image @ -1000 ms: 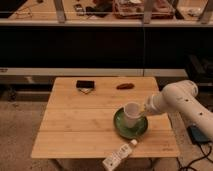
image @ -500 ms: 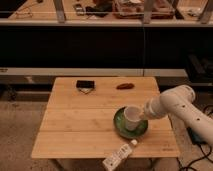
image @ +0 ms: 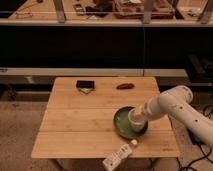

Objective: Place the ceramic cup in the ceramic bowl

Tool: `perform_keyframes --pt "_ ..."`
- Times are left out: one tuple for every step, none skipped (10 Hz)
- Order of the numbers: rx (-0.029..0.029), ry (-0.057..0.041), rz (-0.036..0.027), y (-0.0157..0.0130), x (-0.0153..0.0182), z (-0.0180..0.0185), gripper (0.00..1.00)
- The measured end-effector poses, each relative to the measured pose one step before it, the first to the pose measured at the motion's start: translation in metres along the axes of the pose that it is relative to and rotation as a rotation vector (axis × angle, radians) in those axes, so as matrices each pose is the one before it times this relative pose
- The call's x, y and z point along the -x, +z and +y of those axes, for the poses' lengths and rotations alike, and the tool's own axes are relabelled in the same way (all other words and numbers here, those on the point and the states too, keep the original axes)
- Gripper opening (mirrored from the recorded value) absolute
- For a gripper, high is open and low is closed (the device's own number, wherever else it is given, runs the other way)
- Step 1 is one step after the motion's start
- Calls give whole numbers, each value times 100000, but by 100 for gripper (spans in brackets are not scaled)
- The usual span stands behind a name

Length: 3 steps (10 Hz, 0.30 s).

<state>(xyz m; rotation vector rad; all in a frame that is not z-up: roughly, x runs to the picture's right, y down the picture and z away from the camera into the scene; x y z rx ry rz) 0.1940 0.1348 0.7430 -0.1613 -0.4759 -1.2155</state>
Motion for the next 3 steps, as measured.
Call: perform_keyframes --pt "-149 1396 1184 -481 -189 32 80" --pt "89 822 1245 -591 -205 38 80" --pt "225 541 1712 -757 -382 91 80"
